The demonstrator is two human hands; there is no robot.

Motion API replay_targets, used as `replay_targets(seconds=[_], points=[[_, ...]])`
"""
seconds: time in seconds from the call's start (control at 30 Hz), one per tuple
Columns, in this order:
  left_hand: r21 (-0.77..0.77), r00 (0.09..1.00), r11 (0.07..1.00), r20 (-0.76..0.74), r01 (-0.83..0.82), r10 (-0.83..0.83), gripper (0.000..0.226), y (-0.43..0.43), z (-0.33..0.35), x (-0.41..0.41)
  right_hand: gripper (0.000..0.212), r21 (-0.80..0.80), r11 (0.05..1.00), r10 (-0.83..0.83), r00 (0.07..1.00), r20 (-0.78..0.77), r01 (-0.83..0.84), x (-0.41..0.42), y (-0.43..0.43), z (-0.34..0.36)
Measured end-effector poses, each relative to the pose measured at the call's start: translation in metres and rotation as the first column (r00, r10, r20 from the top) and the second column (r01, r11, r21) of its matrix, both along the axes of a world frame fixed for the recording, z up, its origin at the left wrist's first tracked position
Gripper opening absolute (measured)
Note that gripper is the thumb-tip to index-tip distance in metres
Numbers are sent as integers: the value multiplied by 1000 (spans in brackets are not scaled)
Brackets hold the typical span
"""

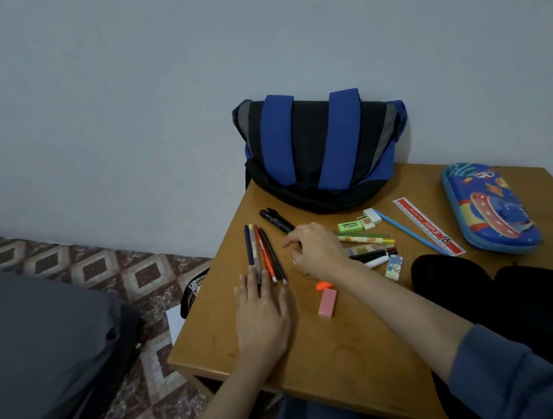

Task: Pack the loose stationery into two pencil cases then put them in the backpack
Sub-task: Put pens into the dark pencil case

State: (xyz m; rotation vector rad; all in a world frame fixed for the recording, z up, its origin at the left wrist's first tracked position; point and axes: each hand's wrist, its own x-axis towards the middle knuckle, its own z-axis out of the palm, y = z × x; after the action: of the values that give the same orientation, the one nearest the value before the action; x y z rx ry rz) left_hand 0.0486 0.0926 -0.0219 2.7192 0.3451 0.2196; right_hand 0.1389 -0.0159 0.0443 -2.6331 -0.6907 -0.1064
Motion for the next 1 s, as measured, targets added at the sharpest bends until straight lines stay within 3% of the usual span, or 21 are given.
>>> replay_targets(seconds=[0.4, 0.53, 0.7, 1.0], points=[[7, 990, 990, -9, 138, -138, 55, 1, -1, -4, 25, -27, 998, -62, 998, -10, 62, 8, -5, -2], [-126, 987, 981, 90, 145, -134, 55, 1, -1, -6, 24, -17, 987, -158, 987, -25, 158, 18, -6, -7], [-338, 991, 939, 134, 61, -16, 60, 1, 3, -4, 22, 59, 952, -295, 951, -89, 301, 34, -2, -9], [-421, 993, 905, 116, 58, -10, 71, 0, 9, -4, 17, 66, 903, -406, 893, -192, 425, 61, 14, -21]])
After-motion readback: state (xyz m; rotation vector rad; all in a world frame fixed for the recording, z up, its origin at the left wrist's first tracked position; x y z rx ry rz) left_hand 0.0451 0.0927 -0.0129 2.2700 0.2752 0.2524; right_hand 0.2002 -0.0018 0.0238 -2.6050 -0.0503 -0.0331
